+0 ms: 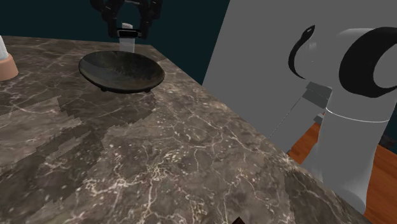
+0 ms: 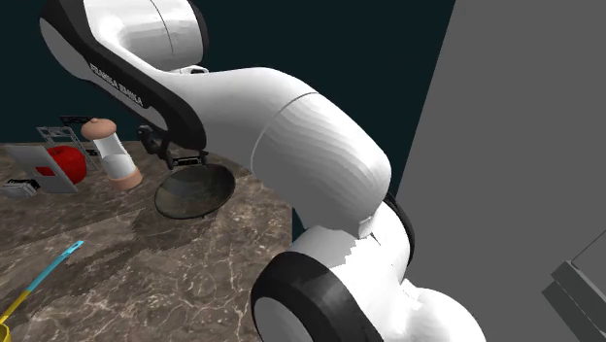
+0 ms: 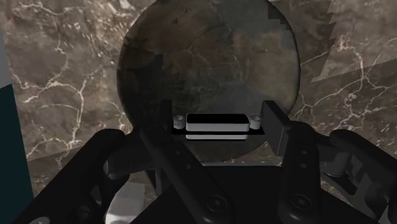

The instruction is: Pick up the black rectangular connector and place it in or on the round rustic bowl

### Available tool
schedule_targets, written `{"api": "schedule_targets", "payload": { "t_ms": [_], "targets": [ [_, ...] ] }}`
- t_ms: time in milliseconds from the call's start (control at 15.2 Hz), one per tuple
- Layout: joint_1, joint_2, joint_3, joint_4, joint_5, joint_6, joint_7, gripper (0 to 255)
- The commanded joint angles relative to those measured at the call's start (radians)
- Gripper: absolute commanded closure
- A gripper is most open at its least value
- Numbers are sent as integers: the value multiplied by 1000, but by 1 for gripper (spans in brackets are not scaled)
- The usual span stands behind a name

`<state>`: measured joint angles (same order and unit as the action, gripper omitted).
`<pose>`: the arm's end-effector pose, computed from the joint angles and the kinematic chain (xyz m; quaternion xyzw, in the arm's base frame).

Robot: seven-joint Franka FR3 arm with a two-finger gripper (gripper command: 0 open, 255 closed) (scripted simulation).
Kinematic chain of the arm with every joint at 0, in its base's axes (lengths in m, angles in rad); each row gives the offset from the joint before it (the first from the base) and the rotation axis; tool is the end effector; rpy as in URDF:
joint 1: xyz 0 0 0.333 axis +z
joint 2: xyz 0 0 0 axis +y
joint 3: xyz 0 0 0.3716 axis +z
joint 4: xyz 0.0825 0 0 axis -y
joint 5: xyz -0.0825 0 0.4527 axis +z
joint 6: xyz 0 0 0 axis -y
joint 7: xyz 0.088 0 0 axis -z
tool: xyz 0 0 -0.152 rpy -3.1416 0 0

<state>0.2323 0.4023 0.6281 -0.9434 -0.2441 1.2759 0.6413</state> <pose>0.5680 0.4203 0.7014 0.9985 0.0548 -0.0022 0.0030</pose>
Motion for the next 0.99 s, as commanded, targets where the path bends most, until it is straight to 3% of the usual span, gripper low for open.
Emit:
{"api": "schedule_targets", "payload": {
  "t_ms": [0,660,924],
  "targets": [
    [-18,-17,1,-55,11,39,0,255],
    [-101,-115,4,-345,74,240,-14,255],
    [-100,-115,4,-345,74,240,-14,255]
  ]
}}
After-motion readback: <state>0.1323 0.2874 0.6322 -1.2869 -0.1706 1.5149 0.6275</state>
